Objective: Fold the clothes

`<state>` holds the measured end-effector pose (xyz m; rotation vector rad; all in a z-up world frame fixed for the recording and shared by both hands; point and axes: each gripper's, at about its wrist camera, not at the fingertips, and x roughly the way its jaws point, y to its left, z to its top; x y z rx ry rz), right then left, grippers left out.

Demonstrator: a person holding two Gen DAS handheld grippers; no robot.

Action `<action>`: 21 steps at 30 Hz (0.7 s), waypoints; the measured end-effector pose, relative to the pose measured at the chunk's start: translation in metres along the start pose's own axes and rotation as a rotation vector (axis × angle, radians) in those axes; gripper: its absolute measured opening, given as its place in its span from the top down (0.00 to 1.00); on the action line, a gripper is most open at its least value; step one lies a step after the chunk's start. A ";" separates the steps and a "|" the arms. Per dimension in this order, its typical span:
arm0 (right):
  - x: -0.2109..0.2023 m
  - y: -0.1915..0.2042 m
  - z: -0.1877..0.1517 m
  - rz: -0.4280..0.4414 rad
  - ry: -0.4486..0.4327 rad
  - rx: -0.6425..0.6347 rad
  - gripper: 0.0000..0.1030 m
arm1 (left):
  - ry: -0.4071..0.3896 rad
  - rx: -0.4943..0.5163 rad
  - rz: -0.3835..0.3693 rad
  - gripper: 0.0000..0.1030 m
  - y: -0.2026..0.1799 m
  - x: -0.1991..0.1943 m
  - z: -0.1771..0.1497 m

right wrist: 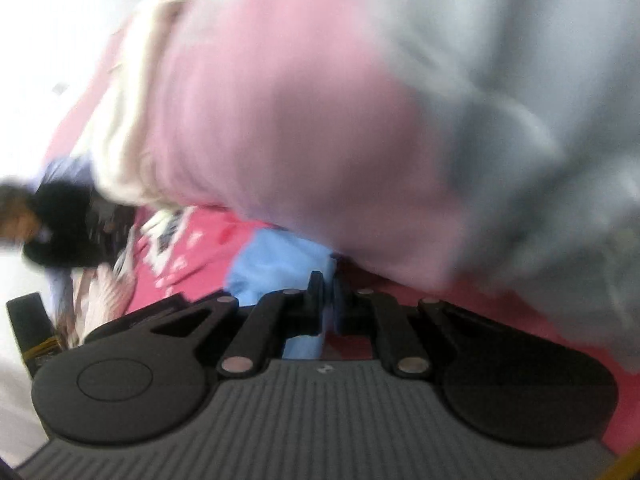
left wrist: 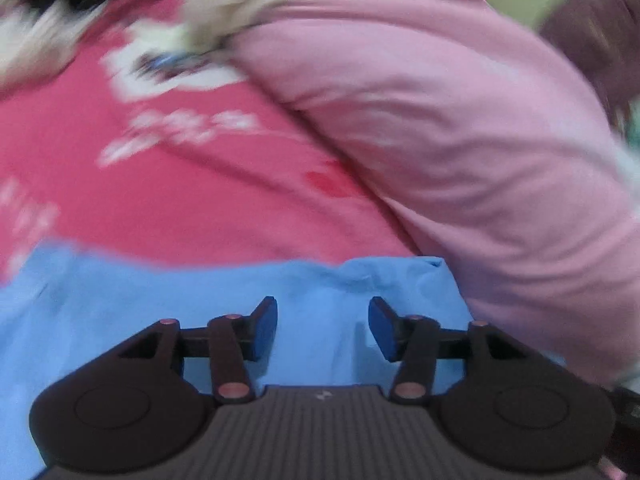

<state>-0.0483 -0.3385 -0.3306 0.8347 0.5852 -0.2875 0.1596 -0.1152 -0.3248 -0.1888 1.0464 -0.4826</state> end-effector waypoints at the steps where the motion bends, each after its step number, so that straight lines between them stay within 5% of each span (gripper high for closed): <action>1: -0.003 0.013 0.001 0.034 -0.002 -0.080 0.97 | 0.006 -0.067 -0.006 0.50 0.018 -0.013 -0.004; 5: -0.014 0.088 -0.018 0.267 0.062 -0.622 0.97 | 0.011 -0.269 0.038 0.50 0.085 -0.063 -0.024; 10: -0.002 0.137 -0.094 0.443 0.276 -1.262 0.95 | 0.009 -0.374 0.117 0.50 0.132 -0.102 -0.050; 14: 0.011 0.141 -0.106 0.412 0.399 -1.269 0.94 | 0.029 -0.394 0.110 0.49 0.136 -0.100 -0.059; 21: 0.035 0.147 -0.127 0.354 0.614 -1.273 0.80 | 0.024 -0.230 0.031 0.46 0.094 -0.063 -0.034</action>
